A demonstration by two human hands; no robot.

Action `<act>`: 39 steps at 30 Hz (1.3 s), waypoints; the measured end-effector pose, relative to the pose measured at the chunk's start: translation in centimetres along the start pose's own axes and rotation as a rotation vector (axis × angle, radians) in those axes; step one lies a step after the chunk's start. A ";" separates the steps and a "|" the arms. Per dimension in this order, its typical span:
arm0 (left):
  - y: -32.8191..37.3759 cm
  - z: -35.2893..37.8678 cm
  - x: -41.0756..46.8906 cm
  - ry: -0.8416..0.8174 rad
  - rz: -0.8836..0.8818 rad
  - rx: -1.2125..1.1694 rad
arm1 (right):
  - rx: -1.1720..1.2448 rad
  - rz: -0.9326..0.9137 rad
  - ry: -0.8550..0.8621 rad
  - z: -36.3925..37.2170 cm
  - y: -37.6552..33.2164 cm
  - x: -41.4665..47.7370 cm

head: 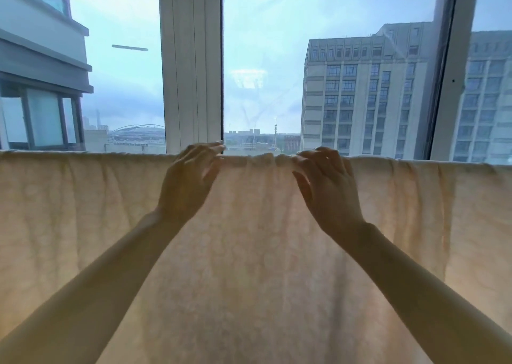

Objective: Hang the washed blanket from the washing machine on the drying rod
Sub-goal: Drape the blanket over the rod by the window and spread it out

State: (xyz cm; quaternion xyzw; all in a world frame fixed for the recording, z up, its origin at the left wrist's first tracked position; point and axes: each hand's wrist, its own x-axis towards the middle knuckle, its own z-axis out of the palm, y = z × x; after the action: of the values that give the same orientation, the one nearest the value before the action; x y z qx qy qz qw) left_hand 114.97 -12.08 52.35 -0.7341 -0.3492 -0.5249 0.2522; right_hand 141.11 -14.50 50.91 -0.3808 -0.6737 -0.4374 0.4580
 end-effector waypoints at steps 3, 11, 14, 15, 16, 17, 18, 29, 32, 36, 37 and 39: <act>-3.5 -1.0 -0.6 -0.071 -0.132 0.050 | -0.017 0.018 -0.049 -0.4 1.4 -0.1; -8.0 -3.5 -1.4 -0.021 -0.111 0.219 | 0.009 0.066 -0.072 -0.3 1.9 1.1; -8.1 -3.6 -1.2 0.020 -0.079 0.279 | 0.063 0.115 -0.055 -0.4 2.1 1.4; -8.2 -3.6 -1.3 0.037 -0.072 0.280 | 0.081 0.134 -0.046 -0.4 2.3 1.5; -8.3 -3.5 -1.6 0.050 -0.066 0.272 | 0.096 0.149 -0.043 -0.3 2.5 1.5; -8.3 -3.3 -2.1 0.056 -0.059 0.259 | 0.109 0.160 -0.046 -0.2 2.7 1.4; -8.3 -3.0 -2.8 0.051 -0.050 0.249 | 0.120 0.167 -0.053 0.0 2.9 1.3; -5.4 -0.8 -3.5 -0.047 -0.073 0.270 | 0.118 0.115 -0.197 -1.5 5.8 0.7; -3.1 -0.2 -1.4 -0.012 -0.045 0.215 | 0.077 0.096 -0.202 -2.9 7.3 0.3; 1.2 1.9 1.2 -0.039 -0.027 0.109 | 0.054 0.155 -0.240 -5.2 10.8 -0.5; 2.3 2.6 1.6 -0.049 -0.015 0.071 | 0.049 0.160 -0.251 -5.8 11.8 -0.9; 4.4 4.0 2.4 -0.072 0.023 -0.004 | 0.028 0.173 -0.280 -7.3 13.6 -1.5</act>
State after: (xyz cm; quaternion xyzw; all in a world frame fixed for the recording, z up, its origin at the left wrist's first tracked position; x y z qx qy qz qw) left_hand 121.28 -11.26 53.32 -0.7571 -0.3485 -0.4957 0.2441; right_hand 156.07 -17.09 54.17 -0.4880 -0.7018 -0.3295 0.4009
